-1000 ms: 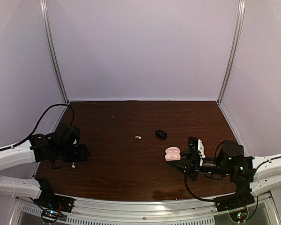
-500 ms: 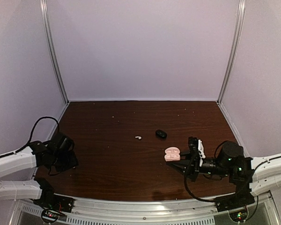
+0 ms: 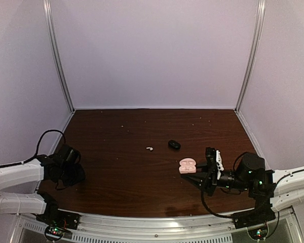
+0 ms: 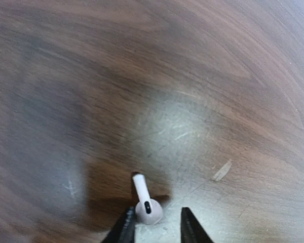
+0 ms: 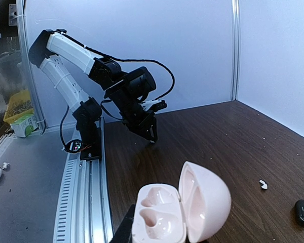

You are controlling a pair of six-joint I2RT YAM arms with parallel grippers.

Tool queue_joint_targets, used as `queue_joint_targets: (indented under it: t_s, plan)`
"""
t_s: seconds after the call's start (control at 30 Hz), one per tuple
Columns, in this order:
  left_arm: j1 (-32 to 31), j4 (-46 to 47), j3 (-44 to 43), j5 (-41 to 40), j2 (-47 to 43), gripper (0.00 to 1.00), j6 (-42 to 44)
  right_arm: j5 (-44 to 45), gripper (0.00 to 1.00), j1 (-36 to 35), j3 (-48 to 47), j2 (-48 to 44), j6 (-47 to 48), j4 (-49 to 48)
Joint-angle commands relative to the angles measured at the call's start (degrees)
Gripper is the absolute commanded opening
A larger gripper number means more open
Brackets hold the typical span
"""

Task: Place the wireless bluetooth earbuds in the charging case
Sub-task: Pick up the left earbud from the center of the board.

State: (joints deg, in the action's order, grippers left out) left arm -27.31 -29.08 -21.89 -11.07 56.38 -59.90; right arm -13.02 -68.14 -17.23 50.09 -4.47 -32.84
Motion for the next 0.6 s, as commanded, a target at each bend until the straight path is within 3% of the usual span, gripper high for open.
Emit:
queue_joint_targets:
  t_s: [0.0, 0.23, 0.57]
  plan:
    - [0.5, 6.6, 1.0, 2.7, 2.2, 0.26, 2.4, 0.8, 0.09, -0.1, 0.9, -1.2, -0.2, -0.5]
    - [0.5, 10.6, 0.9, 5.2, 7.2, 0.09, 5.0, 1.4, 0.09, 0.0, 1.0, -1.7, -0.2, 0.2]
    - [-0.5, 15.8, -0.9, 11.0, 12.1, 0.08, 10.7, 1.6, 0.09, 0.0, 0.8, -1.5, 0.2, 0.2]
